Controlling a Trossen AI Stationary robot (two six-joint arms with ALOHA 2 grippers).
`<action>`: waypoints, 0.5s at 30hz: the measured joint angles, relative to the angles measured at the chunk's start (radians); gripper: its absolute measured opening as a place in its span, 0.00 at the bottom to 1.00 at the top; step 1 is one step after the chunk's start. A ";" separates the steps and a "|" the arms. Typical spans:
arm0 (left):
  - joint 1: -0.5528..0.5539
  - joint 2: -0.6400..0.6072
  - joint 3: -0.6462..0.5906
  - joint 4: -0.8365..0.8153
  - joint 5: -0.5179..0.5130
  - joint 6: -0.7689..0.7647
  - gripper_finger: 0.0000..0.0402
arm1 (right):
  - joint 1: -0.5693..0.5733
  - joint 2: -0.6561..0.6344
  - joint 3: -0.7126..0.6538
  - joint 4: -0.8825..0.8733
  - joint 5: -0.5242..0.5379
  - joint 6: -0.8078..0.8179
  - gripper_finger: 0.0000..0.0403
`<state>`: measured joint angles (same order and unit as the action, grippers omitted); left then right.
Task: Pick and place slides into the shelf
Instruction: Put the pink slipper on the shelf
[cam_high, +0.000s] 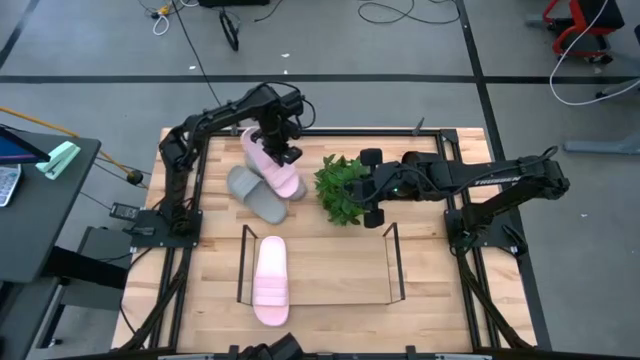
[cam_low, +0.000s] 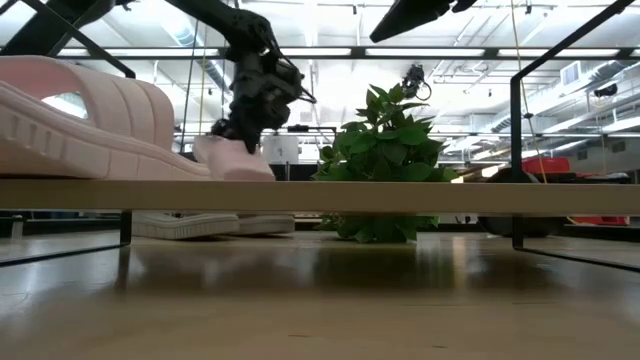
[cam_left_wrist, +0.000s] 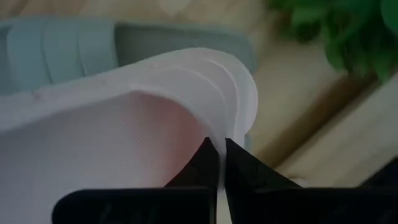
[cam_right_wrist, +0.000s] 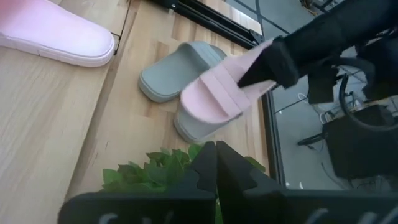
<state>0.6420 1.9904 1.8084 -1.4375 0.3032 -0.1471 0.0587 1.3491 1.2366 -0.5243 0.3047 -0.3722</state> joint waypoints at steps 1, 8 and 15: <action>0.000 -0.010 0.000 -0.014 0.001 0.002 0.03 | 0.006 0.000 0.000 0.000 -0.002 -0.004 0.01; -0.020 -0.093 0.000 -0.039 0.098 0.002 0.03 | 0.075 0.000 0.000 0.001 -0.036 -0.046 0.00; -0.105 -0.141 0.000 -0.039 0.241 -0.006 0.03 | 0.073 -0.012 0.000 0.007 -0.031 -0.050 0.00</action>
<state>0.5367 1.8495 1.8088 -1.4769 0.5446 -0.1529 0.1318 1.3371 1.2366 -0.5173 0.2736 -0.4221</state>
